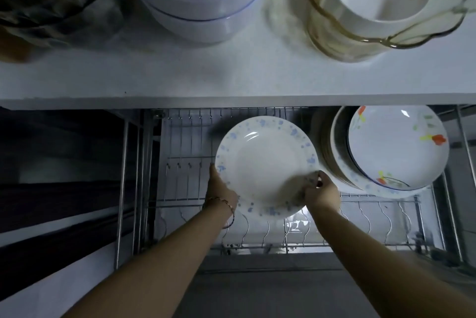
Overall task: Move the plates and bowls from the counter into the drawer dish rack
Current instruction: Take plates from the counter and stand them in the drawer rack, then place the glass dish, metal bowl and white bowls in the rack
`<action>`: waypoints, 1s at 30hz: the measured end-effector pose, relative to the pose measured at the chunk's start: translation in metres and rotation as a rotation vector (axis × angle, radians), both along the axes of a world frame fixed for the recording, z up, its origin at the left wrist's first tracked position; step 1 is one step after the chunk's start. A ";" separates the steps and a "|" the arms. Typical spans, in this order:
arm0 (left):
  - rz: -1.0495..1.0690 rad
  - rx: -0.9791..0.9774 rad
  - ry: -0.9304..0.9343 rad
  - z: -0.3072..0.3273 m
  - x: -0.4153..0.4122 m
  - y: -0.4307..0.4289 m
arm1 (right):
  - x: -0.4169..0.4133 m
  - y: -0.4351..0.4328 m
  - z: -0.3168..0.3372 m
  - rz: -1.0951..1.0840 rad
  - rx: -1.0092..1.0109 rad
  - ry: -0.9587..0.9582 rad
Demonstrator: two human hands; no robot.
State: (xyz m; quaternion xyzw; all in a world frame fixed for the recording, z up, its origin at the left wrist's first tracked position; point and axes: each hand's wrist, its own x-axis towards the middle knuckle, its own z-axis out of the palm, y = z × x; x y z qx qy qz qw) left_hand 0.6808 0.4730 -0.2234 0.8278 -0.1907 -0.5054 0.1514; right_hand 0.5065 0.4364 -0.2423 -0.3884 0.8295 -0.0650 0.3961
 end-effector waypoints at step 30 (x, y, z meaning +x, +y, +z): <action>0.073 -0.361 0.072 0.205 -0.008 -0.021 | 0.003 -0.113 0.247 -0.384 -0.109 -1.091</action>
